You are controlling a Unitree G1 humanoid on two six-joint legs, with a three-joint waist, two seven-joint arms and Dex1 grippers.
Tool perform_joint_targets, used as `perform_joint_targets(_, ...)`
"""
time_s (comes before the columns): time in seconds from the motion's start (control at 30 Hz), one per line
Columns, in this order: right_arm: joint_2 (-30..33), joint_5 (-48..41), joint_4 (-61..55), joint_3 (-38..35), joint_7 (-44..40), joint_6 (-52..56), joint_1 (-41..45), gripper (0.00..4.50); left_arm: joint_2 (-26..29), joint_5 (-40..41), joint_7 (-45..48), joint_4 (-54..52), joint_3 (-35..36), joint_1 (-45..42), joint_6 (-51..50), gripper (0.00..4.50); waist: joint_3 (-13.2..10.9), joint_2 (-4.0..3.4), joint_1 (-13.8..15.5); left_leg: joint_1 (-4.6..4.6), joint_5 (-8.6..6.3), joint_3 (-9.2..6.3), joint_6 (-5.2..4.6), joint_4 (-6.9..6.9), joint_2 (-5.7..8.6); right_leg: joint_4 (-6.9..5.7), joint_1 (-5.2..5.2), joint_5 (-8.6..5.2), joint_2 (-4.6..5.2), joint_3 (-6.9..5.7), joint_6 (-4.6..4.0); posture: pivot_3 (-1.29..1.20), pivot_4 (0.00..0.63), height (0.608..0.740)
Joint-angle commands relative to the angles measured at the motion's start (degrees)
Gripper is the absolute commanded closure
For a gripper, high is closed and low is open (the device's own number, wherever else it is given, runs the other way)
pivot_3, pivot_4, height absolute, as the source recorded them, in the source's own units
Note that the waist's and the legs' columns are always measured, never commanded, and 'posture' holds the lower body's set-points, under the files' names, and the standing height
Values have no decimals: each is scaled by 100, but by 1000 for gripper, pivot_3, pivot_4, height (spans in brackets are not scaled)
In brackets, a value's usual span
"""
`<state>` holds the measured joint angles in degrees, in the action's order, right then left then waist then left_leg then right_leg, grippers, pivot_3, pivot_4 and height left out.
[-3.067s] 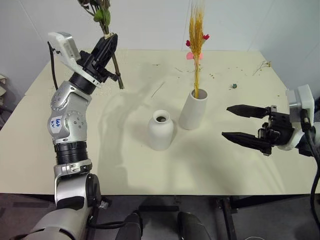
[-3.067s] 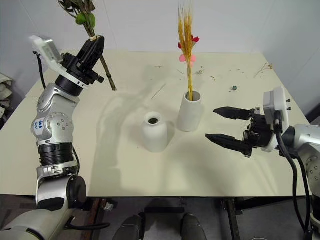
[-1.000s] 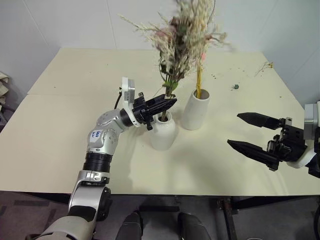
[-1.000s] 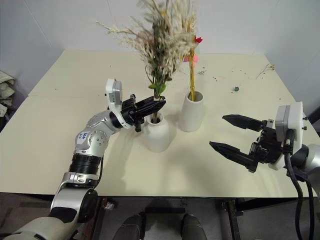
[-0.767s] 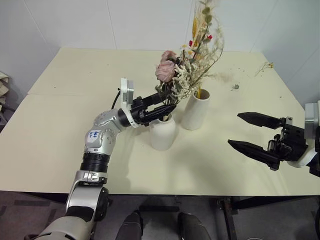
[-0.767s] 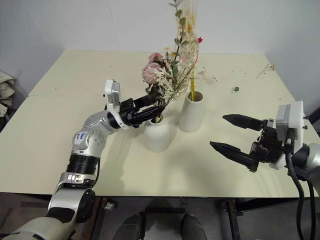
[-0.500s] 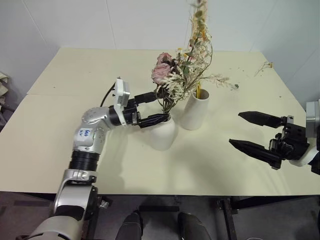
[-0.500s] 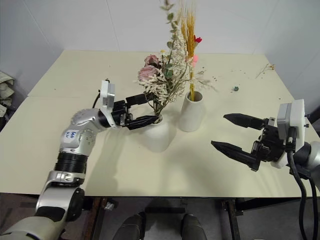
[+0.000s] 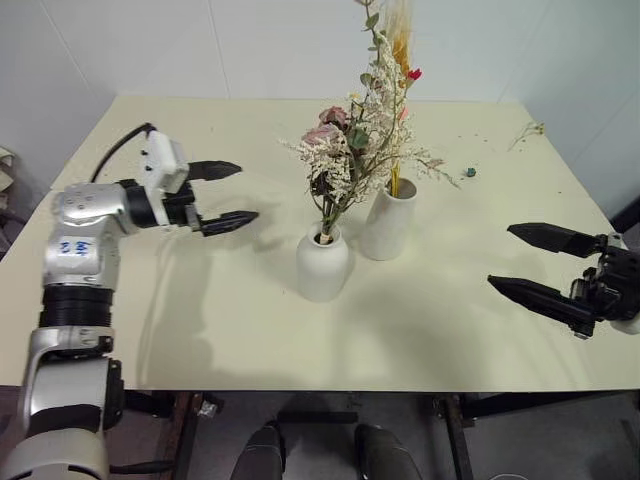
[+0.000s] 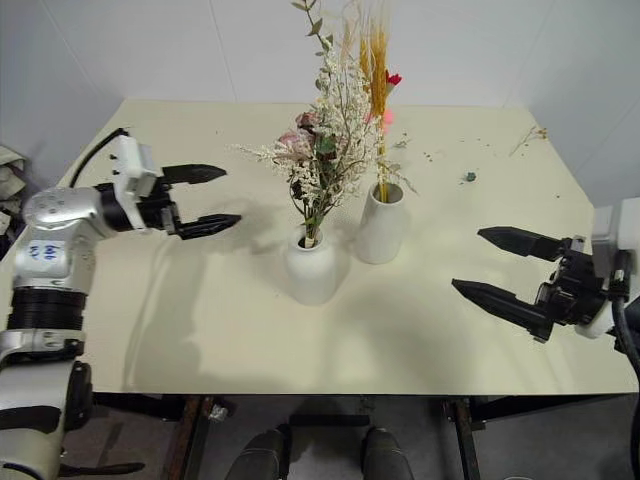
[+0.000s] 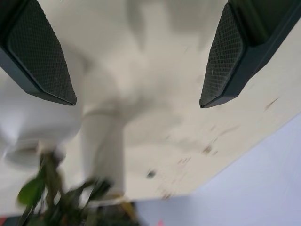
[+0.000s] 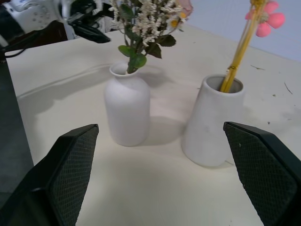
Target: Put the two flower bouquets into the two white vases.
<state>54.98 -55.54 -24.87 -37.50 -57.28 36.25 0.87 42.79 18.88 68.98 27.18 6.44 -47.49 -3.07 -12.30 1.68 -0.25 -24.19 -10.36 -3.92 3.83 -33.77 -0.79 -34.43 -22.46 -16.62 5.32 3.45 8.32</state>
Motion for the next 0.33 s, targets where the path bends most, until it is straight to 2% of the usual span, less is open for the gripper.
perform_joint_targets(0.03,103,48,82,-25,-102,-99,147,0,218,39,241,334,233,-1,356,12,0,0,7,0,0,1,0,-2,1,0,0,-1,1,0,-1,0,150,740)
perform_joint_targets(0.17,108,99,125,-29,-199,-82,133,0,432,65,399,713,383,-26,546,12,0,0,8,-2,0,1,0,-2,0,0,0,-1,1,-1,-3,0,150,740)
perform_joint_targets(0.33,65,166,108,67,-178,-119,226,0,422,52,393,837,432,-35,674,12,0,0,8,-1,0,1,0,1,-1,0,0,-1,1,-1,-2,0,150,740)
